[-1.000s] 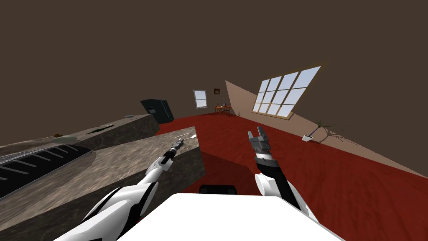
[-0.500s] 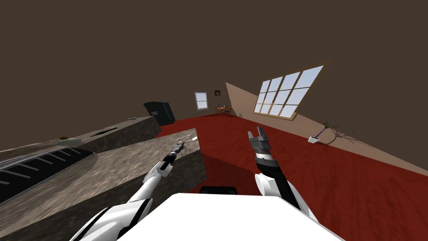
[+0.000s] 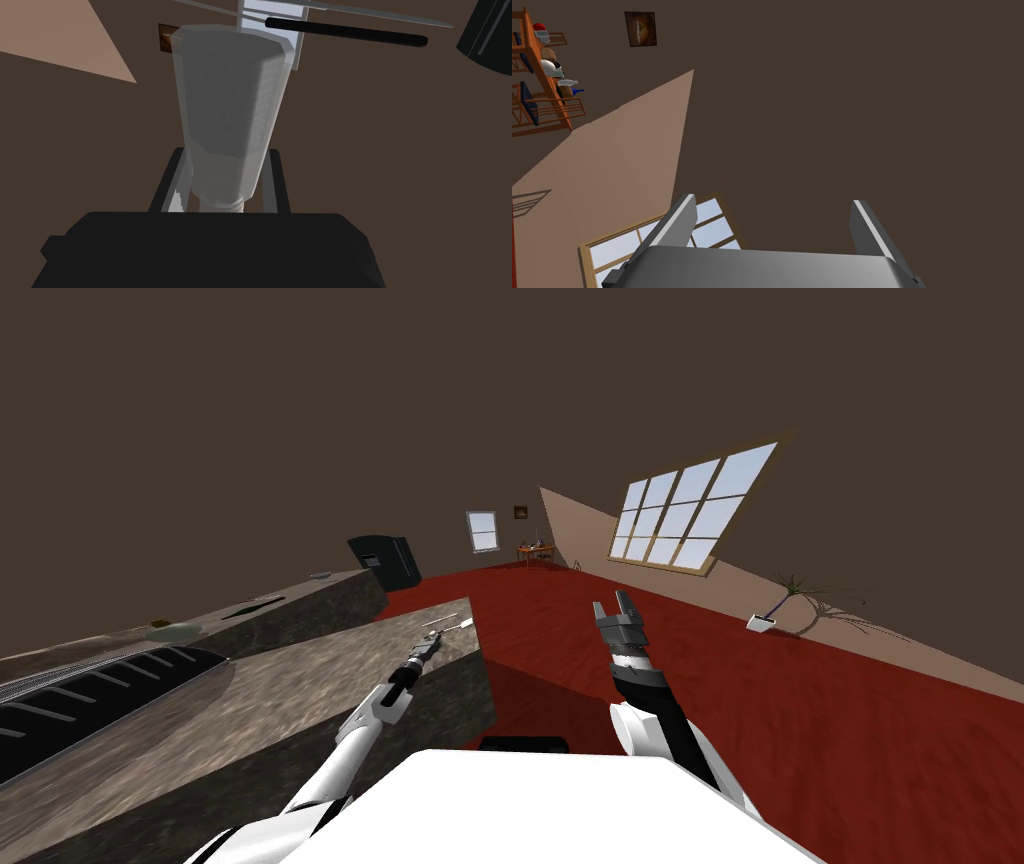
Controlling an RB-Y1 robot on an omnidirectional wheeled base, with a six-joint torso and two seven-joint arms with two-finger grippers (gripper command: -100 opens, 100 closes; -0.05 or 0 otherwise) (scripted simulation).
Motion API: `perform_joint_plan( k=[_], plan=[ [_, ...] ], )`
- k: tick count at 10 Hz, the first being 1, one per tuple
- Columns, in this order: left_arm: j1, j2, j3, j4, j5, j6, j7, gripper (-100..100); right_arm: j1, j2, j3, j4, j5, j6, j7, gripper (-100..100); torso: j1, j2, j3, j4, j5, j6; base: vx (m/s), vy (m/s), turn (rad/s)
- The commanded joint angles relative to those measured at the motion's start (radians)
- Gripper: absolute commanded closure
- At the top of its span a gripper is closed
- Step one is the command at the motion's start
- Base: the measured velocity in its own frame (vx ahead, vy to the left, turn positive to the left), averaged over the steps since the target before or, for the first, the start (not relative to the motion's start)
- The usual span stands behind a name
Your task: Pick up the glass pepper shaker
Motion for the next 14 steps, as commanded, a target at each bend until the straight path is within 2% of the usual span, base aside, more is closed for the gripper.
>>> perform_joint_plan(
  k=[1,3,4,5,6,7,8,9,10,11,13,14],
  plan=[
    [0.05,-0.006,-0.003,-0.05,-0.008,0.015,0.014,100,0.0,0.0,0.0,0.0,0.0,0.0,0.0,0,0.0,0.0,0.0,0.0,0.0,0.0,0.062,0.029,0.007],
    [0.059,-0.006,-0.003,-0.097,-0.008,0.015,0.014,100,0.0,0.0,0.0,0.0,0.0,0.0,0.0,0,0.002,0.0,-0.001,-0.002,0.002,-0.001,0.012,0.005,0.007],
    [0.114,-0.027,-0.001,-0.147,-0.025,0.04,0.028,100,0.0,0.0,0.0,0.0,0.0,0.0,0.0,0,0.002,0.001,0.0,-0.001,0.001,0.0,0.044,0.023,0.022],
    [0.133,-0.027,-0.001,-0.177,-0.025,0.04,0.028,100,0.0,0.0,0.0,0.0,0.0,0.0,0.0,0,0.003,0.0,-0.001,-0.002,0.002,-0.001,0.059,0.024,0.017],
    [0.133,-0.027,-0.001,-0.2,-0.025,0.04,0.028,100,0.0,0.0,0.0,0.0,0.0,0.0,0.0,0,0.004,-0.002,-0.002,-0.002,0.002,-0.001,0.028,0.011,0.011],
    [0.183,-0.048,0.0,-0.238,-0.041,0.064,0.043,100,0.0,0.0,0.0,0.0,0.0,0.0,0.0,0,0.003,-0.001,-0.001,-0.001,0.002,0.0,0.059,0.032,0.011],
    [0.206,-0.048,0.0,-0.276,-0.041,0.064,0.043,100,0.0,0.0,0.0,0.0,0.0,0.0,0.0,0,0.004,-0.002,-0.002,-0.002,0.002,-0.001,0.063,0.025,0.022],
    [0.206,-0.048,0.0,-0.302,-0.041,0.064,0.043,100,0.0,0.0,0.0,0.0,0.0,0.0,0.0,0,0.004,-0.002,-0.002,-0.002,0.002,-0.001,0.025,0.008,0.012],
    [0.255,-0.069,0.002,-0.336,-0.058,0.089,0.057,100,0.0,0.0,0.0,0.0,0.0,0.0,0.0,0,0.003,-0.001,-0.001,-0.001,0.001,0.0,0.055,0.028,0.015],
    [0.275,-0.069,0.002,-0.356,-0.058,0.089,0.057,100,0.0,0.0,0.0,0.0,0.0,0.0,0.0,0,0.004,-0.002,-0.002,-0.002,0.002,-0.001,0.059,0.023,0.009],
    [0.28,-0.069,0.002,-0.405,-0.058,0.089,0.057,100,0.0,0.0,0.0,0.0,0.0,0.0,0.0,0,0.003,-0.001,-0.002,-0.002,0.002,-0.002,0.013,0.004,0.007],
    [0.328,-0.09,0.003,-0.44,-0.075,0.113,0.071,100,0.0,0.0,0.0,0.0,0.0,0.0,0.0,0,0.003,0.0,-0.001,-0.002,0.002,-0.001,0.044,0.022,0.019]
  ],
)
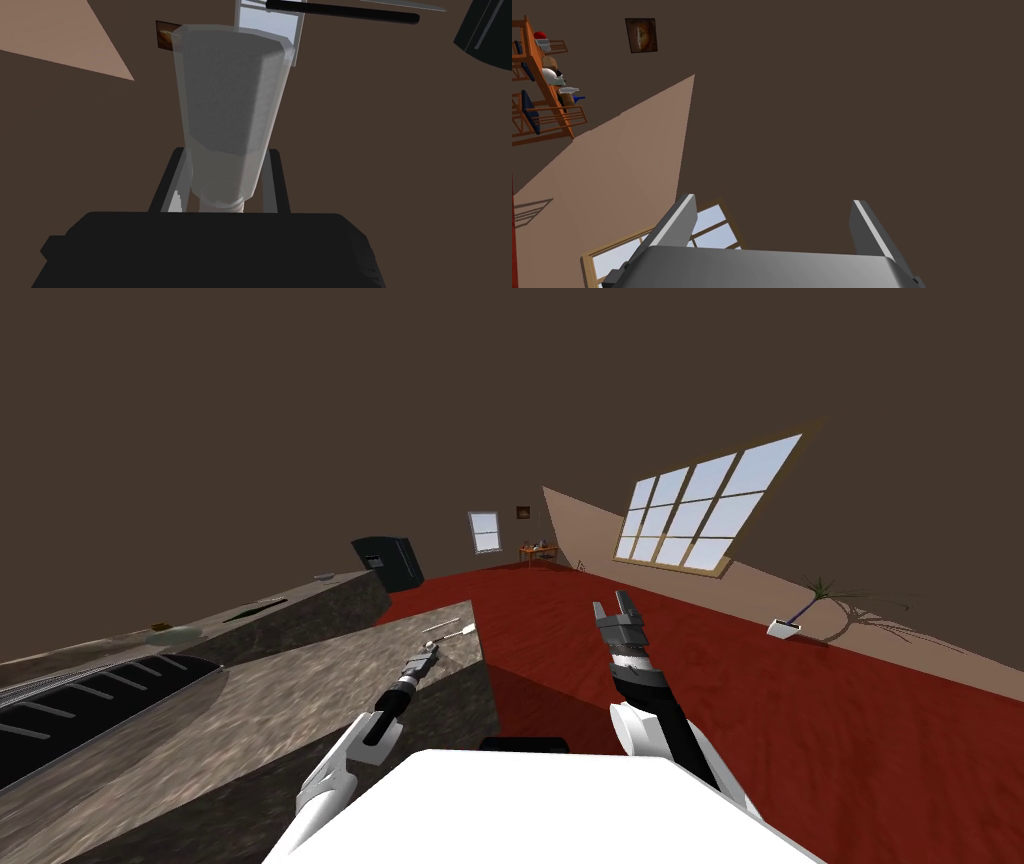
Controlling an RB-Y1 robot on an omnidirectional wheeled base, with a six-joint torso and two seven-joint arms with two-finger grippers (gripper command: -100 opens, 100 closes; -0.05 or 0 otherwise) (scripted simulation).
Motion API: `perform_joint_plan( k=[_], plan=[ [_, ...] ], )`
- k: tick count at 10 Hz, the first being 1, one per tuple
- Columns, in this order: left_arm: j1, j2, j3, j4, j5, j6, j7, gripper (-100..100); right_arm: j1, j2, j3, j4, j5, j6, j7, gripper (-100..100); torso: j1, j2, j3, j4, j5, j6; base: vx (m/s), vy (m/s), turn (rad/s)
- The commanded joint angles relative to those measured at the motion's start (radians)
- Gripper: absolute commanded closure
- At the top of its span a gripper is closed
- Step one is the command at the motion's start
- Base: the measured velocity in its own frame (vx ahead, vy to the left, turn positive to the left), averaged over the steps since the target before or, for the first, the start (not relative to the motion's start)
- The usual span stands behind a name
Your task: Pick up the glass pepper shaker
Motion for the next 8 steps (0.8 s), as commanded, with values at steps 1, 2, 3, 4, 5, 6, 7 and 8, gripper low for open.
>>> perform_joint_plan(
  k=[1,2,3,4,5,6,7,8],
  plan=[
    [0.049,-0.011,0.001,-0.05,-0.008,0.014,0.007,100,0.0,0.0,0.0,0.0,0.0,0.0,0.0,0,0.0,0.0,0.0,0.0,0.0,0.0,0.061,0.022,0.018],
    [0.049,-0.011,0.001,-0.078,-0.008,0.014,0.007,100,0.0,0.0,0.0,0.0,0.0,0.0,0.0,0,0.001,-0.001,-0.001,0.0,0.0,0.0,0.031,0.013,0.014],
    [0.049,-0.011,0.001,-0.087,-0.008,0.014,0.007,100,0.0,0.0,0.0,0.0,0.0,0.0,0.0,0,0.0,-0.001,0.0,0.0,0.0,0.001,0.007,0.005,-0.009],
    [0.103,-0.032,0.002,-0.13,-0.025,0.038,0.022,100,0.0,0.0,0.0,0.0,0.0,0.0,0.0,0,-0.001,0.001,0.001,0.001,-0.001,0.001,0.043,0.025,0.021],
    [0.122,-0.032,0.002,-0.155,-0.025,0.038,0.022,100,0.0,0.0,0.0,0.0,0.0,0.0,0.0,0,0.0,0.0,0.0,0.0,0.0,0.0,0.055,0.027,0.02],
    [0.122,-0.032,0.002,-0.186,-0.025,0.038,0.022,100,0.0,0.0,0.0,0.0,0.0,0.0,0.0,0,0.001,-0.001,0.0,0.0,0.0,0.0,0.025,0.008,0.013],
    [0.121,-0.029,0.002,-0.17,-0.024,0.04,0.024,100,0.0,0.0,0.0,0.0,0.0,0.0,0.0,0,-0.001,0.0,0.0,0.001,-0.001,0.001,0.0,0.0,0.0],
    [0.121,-0.029,0.002,-0.175,-0.024,0.041,0.024,0,0.0,0.0,0.0,0.0,0.0,0.0,0.0,0,-0.001,0.001,0.001,0.001,0.0,0.001,0.0,0.0,0.0]
  ],
)
